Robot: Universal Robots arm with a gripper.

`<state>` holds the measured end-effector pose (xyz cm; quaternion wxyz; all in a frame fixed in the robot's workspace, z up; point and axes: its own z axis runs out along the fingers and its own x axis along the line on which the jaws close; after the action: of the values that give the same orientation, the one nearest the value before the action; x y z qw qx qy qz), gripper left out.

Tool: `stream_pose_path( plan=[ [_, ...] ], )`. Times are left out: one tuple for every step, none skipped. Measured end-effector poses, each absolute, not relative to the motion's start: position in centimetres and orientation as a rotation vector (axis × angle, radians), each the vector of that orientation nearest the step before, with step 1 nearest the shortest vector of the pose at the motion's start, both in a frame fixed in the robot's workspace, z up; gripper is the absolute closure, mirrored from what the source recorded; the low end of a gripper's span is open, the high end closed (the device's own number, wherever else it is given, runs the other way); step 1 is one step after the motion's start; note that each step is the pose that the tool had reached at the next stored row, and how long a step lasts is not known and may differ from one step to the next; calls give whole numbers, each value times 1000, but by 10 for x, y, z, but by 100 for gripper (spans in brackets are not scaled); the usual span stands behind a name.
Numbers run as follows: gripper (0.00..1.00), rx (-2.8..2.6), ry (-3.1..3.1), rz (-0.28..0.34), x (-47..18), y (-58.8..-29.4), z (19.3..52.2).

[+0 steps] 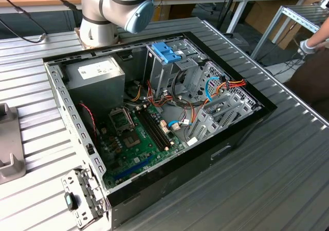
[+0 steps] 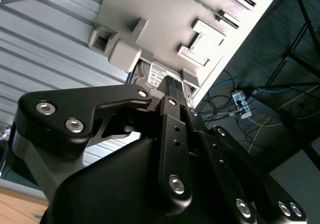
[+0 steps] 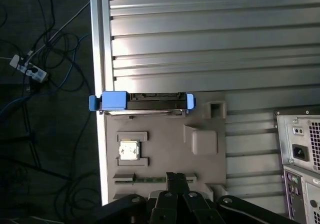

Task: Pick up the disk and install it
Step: 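Reach for the disk, then pick up the disk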

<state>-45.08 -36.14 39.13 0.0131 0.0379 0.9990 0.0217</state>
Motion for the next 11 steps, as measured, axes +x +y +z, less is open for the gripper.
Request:
stream_pose_path(
  plan=[
    [90, 118, 3113, 68, -452, -361, 391],
    [90, 118, 3112, 68, -452, -361, 391],
    [90, 118, 3113, 68, -453, -361, 391],
    [90, 118, 3112, 68, -453, -361, 391],
    [90, 118, 3112, 68, -453, -361, 391],
    [90, 118, 3112, 68, -453, -361, 391],
    [90, 118, 3112, 68, -453, -361, 391],
    [90, 118, 3112, 68, -453, -361, 391],
    [90, 118, 3113, 68, -453, -361, 391],
    [90, 118, 3112, 68, -453, -361, 391],
    [90, 118, 3112, 68, -453, -361, 391]
  ],
)
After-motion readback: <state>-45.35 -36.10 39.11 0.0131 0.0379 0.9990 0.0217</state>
